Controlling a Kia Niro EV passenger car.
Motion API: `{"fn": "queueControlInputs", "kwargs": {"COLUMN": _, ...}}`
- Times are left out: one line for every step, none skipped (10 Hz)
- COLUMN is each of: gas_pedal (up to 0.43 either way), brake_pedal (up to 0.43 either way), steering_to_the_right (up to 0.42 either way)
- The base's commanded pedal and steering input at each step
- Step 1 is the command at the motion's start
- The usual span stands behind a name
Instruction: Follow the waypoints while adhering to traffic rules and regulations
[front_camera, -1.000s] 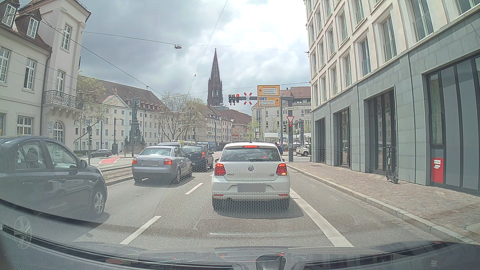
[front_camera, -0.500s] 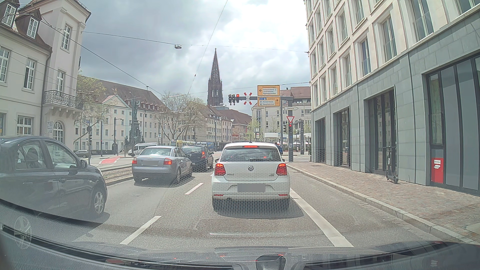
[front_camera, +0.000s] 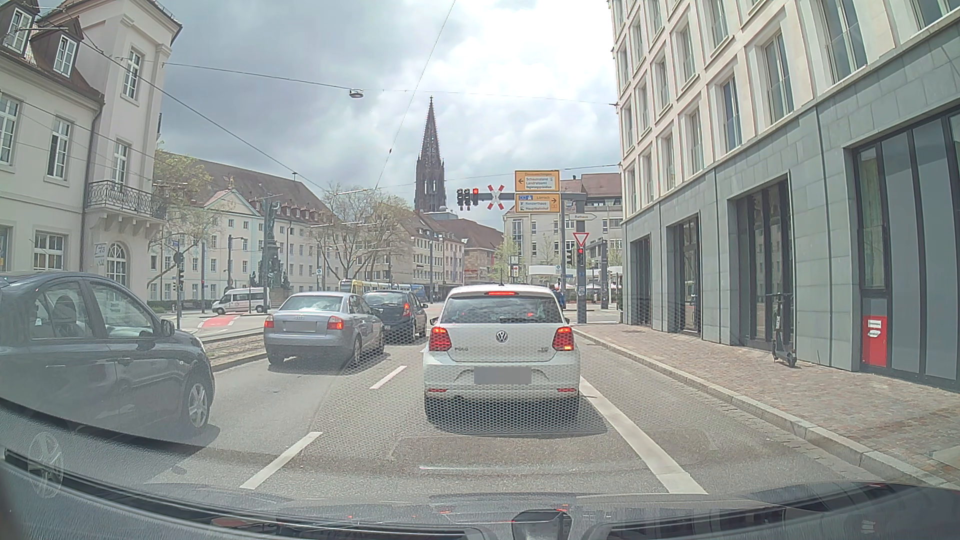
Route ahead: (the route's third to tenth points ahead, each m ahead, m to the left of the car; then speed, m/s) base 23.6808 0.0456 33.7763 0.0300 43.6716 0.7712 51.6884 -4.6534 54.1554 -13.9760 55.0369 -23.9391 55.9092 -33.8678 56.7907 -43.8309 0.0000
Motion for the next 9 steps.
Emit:
{"fn": "queueControlInputs", "kwargs": {"gas_pedal": 0.000, "brake_pedal": 0.232, "steering_to_the_right": -0.011}}
{"fn": "queueControlInputs", "kwargs": {"gas_pedal": 0.000, "brake_pedal": 0.232, "steering_to_the_right": -0.011}}
{"fn": "queueControlInputs", "kwargs": {"gas_pedal": 0.000, "brake_pedal": 0.232, "steering_to_the_right": -0.011}}
{"fn": "queueControlInputs", "kwargs": {"gas_pedal": 0.000, "brake_pedal": 0.232, "steering_to_the_right": -0.011}}
{"fn": "queueControlInputs", "kwargs": {"gas_pedal": 0.000, "brake_pedal": 0.232, "steering_to_the_right": -0.011}}
{"fn": "queueControlInputs", "kwargs": {"gas_pedal": 0.000, "brake_pedal": 0.232, "steering_to_the_right": -0.011}}
{"fn": "queueControlInputs", "kwargs": {"gas_pedal": 0.000, "brake_pedal": 0.232, "steering_to_the_right": -0.011}}
{"fn": "queueControlInputs", "kwargs": {"gas_pedal": 0.000, "brake_pedal": 0.232, "steering_to_the_right": -0.011}}
{"fn": "queueControlInputs", "kwargs": {"gas_pedal": 0.000, "brake_pedal": 0.232, "steering_to_the_right": -0.011}}
